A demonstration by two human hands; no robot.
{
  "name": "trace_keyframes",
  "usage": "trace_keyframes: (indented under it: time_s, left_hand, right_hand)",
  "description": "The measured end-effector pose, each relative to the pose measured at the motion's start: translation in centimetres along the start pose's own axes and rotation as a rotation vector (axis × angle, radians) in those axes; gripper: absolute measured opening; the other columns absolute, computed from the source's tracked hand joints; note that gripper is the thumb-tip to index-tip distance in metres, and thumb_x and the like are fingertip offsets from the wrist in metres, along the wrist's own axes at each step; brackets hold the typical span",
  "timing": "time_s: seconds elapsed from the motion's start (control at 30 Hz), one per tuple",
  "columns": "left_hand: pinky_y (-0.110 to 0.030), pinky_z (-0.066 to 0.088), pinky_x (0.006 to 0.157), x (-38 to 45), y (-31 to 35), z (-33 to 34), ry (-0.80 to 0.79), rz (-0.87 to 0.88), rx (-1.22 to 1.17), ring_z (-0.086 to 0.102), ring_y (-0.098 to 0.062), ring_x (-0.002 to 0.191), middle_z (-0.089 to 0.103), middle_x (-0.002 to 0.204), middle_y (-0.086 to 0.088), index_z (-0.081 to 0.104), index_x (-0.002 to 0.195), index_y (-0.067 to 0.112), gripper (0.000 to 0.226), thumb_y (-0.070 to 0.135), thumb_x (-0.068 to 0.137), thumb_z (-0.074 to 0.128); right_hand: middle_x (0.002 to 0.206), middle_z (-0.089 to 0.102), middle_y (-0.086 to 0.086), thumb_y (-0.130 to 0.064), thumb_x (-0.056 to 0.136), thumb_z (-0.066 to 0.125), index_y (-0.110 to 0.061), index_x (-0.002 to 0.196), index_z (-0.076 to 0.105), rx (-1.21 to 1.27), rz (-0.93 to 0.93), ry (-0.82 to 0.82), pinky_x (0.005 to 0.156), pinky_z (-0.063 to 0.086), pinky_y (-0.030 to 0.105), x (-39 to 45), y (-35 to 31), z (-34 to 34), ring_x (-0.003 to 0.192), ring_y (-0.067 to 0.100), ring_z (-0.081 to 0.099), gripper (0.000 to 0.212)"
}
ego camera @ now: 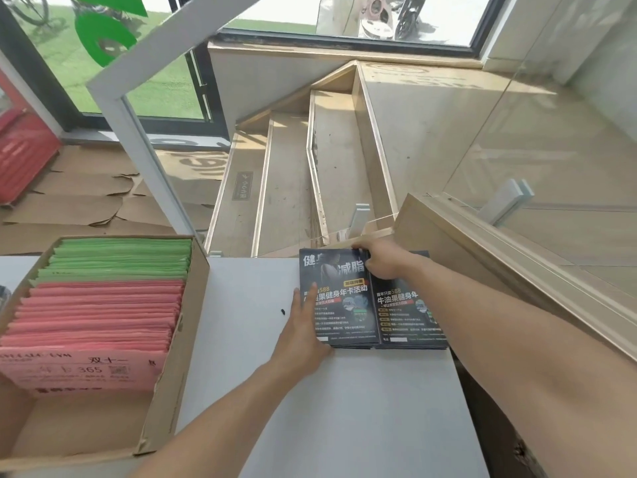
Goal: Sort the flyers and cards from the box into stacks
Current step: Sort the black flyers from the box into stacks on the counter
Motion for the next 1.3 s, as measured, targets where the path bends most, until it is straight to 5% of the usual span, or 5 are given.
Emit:
trace_keyframes:
  time_s: [0.13,0.4,0.53,0.77,1.3]
  left_hand:
    - [-0.021,0.027,0.110,-0.2,0.0,-0.2,-0.005,-0.009,-0.013,0.010,-0.019,0.156,-0.011,0.169,-0.001,-0.001,0.161,0.034,0.107,0.010,0.086,0.071]
    - [-0.023,0.032,0.110,-0.1,-0.3,0.1,-0.023,-0.008,0.037,0.012,-0.020,0.155,-0.020,0.168,0.001,-0.004,0.161,0.035,0.119,0.019,0.080,0.082]
    - [-0.035,0.021,0.123,-0.1,-0.4,0.8,-0.067,-0.022,0.084,-0.013,-0.018,0.155,-0.042,0.158,0.007,-0.018,0.158,0.037,0.136,0.031,0.073,0.089]
    - [-0.040,0.014,0.126,0.1,-0.5,1.0,-0.050,-0.023,0.075,-0.011,-0.019,0.156,-0.039,0.160,0.005,-0.012,0.160,0.030,0.138,0.043,0.069,0.091]
    - [-0.035,0.003,0.126,0.2,-0.1,0.5,-0.047,-0.055,-0.235,-0.015,-0.006,0.153,-0.020,0.167,0.007,-0.008,0.161,0.026,0.133,0.060,0.071,0.084]
  right_hand:
    - [0.130,0.062,0.005,-0.003,0.094,0.044,-0.022,0.136,0.057,0.052,-0.016,0.071,0.094,0.054,0.046,-0.3,0.5,0.8,0.109,0.028,0.059,0.048]
    - [0.160,0.034,0.002,-0.017,0.098,0.049,-0.019,0.152,0.041,0.093,0.146,0.358,0.122,0.024,0.044,-2.5,1.6,1.6,0.147,0.024,0.028,0.055]
    - [0.163,0.027,0.005,-0.028,0.100,0.050,-0.018,0.155,0.034,0.159,0.324,0.502,0.125,0.018,0.043,-6.5,3.0,3.6,0.150,0.025,0.022,0.059]
    - [0.169,0.006,0.013,-0.060,0.100,0.042,-0.019,0.161,0.017,0.182,0.450,0.413,0.126,0.006,0.045,-11.4,5.0,8.2,0.155,0.030,0.005,0.078]
    - [0.170,0.004,0.002,-0.056,0.104,0.034,-0.020,0.162,0.013,0.159,0.257,0.339,0.126,-0.007,0.039,-11.3,-2.1,10.4,0.156,0.019,-0.004,0.071]
Point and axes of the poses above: each hand's wrist, its own x-axis towards the middle knuckle, its own z-axis out of the palm, y = z × x, the point moved 1 cm from there along x, towards the middle knuckle
